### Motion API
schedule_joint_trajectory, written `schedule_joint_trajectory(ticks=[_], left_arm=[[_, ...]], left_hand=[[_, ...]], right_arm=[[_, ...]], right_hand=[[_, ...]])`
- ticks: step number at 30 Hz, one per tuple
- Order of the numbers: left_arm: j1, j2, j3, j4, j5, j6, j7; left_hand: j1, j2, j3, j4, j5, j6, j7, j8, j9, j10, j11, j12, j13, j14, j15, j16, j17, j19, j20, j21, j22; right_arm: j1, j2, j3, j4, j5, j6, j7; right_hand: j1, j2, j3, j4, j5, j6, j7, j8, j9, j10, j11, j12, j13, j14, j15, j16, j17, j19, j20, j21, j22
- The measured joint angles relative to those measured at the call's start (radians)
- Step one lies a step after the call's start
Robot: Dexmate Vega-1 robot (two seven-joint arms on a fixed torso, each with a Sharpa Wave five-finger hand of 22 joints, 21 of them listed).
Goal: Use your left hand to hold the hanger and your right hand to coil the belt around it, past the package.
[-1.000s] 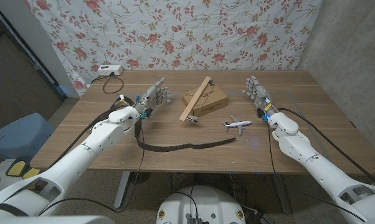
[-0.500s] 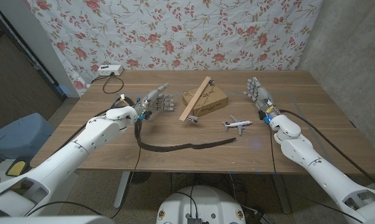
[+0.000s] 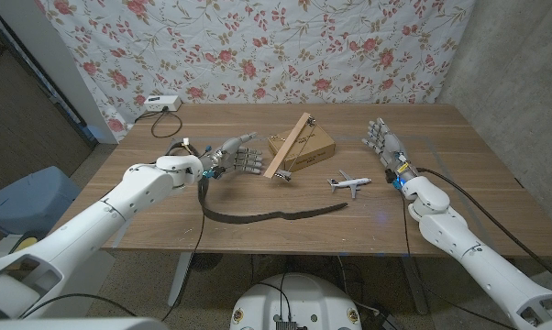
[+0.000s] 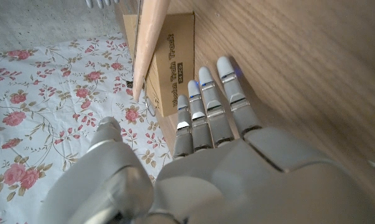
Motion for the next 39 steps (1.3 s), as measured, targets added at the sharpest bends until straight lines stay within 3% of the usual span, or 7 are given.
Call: schedule_joint_trajectory(ticks=[7, 17, 18, 22, 31, 35, 39], left_arm=[[-0.062, -0.007, 0.048, 0.027, 0.003, 0.054, -0.075], [-0.147, -0.023, 0.116, 0.066, 0.02, 0.082, -0.121], [-0.161, -0.026, 0.127, 0.073, 0.049, 0.12, -0.181], [-0.194, -0.034, 0.155, 0.088, 0.063, 0.134, -0.207], [-0.243, -0.053, 0.196, 0.118, 0.075, 0.143, -0.227], [-0.256, -0.062, 0.207, 0.129, 0.109, 0.164, -0.293], [-0.266, -0.069, 0.216, 0.136, 0.117, 0.172, -0.302]], left_hand=[[0.038, 0.002, 0.015, -0.015, 0.0, 0.02, 0.001, 0.0, 0.0, 0.026, -0.005, 0.0, -0.005, 0.027, -0.015, 0.0, 0.0, 0.034, -0.023, 0.006, 0.0], [0.103, 0.008, 0.041, -0.04, 0.0, 0.028, 0.0, -0.002, 0.0, 0.032, -0.011, -0.006, -0.009, 0.038, -0.023, 0.0, -0.005, 0.039, -0.028, 0.001, 0.0], [0.115, 0.007, 0.044, -0.044, 0.0, 0.028, 0.0, -0.005, 0.0, 0.032, -0.011, -0.006, -0.009, 0.038, -0.023, 0.0, -0.005, 0.041, -0.03, -0.002, 0.0], [0.156, 0.012, 0.057, -0.056, 0.0, 0.028, 0.0, -0.01, 0.0, 0.033, -0.013, -0.015, -0.009, 0.042, -0.027, -0.009, -0.005, 0.044, -0.033, -0.006, 0.0], [0.276, 0.047, 0.118, -0.061, -0.004, 0.05, 0.004, -0.02, 0.0, 0.048, -0.028, -0.024, -0.009, 0.062, -0.047, -0.021, -0.005, 0.064, -0.053, -0.013, 0.0], [0.303, 0.041, 0.128, -0.061, -0.008, 0.061, 0.007, -0.02, 0.0, 0.067, -0.031, -0.024, -0.009, 0.081, -0.059, -0.02, -0.009, 0.076, -0.066, -0.013, 0.0], [0.304, 0.026, 0.123, -0.05, -0.011, 0.077, 0.009, -0.023, 0.0, 0.082, -0.036, -0.024, -0.009, 0.101, -0.068, -0.024, -0.01, 0.094, -0.059, -0.013, 0.001]], right_arm=[[-0.039, -0.01, 0.015, -0.02, 0.01, 0.014, -0.004], [-0.061, -0.015, 0.025, -0.031, 0.022, 0.03, -0.012], [-0.086, -0.021, 0.038, -0.043, 0.023, 0.032, -0.012], [-0.094, -0.022, 0.042, -0.044, 0.028, 0.04, -0.013], [-0.1, -0.023, 0.046, -0.045, 0.035, 0.05, -0.011], [-0.112, -0.023, 0.056, -0.041, 0.037, 0.054, -0.009], [-0.113, -0.021, 0.057, -0.037, 0.039, 0.057, -0.006]], right_hand=[[0.0, 0.0, 0.004, -0.004, 0.0, 0.0, 0.0, 0.004, 0.0, 0.007, 0.007, 0.004, 0.0, 0.006, 0.005, 0.0, 0.0, 0.0, 0.0, 0.0, 0.0], [0.0, 0.0, 0.004, -0.004, 0.0, 0.0, 0.0, 0.004, 0.0, 0.007, 0.007, 0.004, 0.0, 0.005, 0.005, 0.0, 0.0, 0.0, 0.0, 0.0, 0.0], [0.0, 0.0, 0.004, -0.004, 0.0, 0.0, 0.0, 0.004, 0.0, 0.007, 0.007, 0.004, 0.0, 0.005, 0.005, 0.0, 0.0, 0.0, 0.0, 0.0, 0.0], [0.0, 0.0, 0.004, -0.004, 0.0, 0.0, 0.0, 0.004, 0.0, 0.007, 0.007, 0.004, 0.0, 0.005, 0.005, 0.0, 0.0, 0.0, 0.0, 0.0, 0.0], [0.0, 0.0, 0.004, -0.004, 0.0, 0.0, 0.0, 0.004, 0.0, 0.007, 0.007, 0.004, 0.0, 0.005, 0.005, 0.0, 0.0, 0.005, 0.005, -0.007, 0.0], [0.0, 0.0, 0.004, -0.004, 0.0, 0.0, 0.0, 0.004, 0.0, 0.007, 0.007, 0.004, 0.0, 0.006, 0.005, 0.0, 0.0, 0.005, 0.005, -0.01, 0.0], [0.0, 0.0, 0.004, -0.004, 0.0, 0.0, 0.0, 0.004, 0.0, 0.007, 0.007, 0.004, 0.0, 0.011, 0.011, 0.0, 0.0, 0.005, 0.005, -0.011, 0.0]])
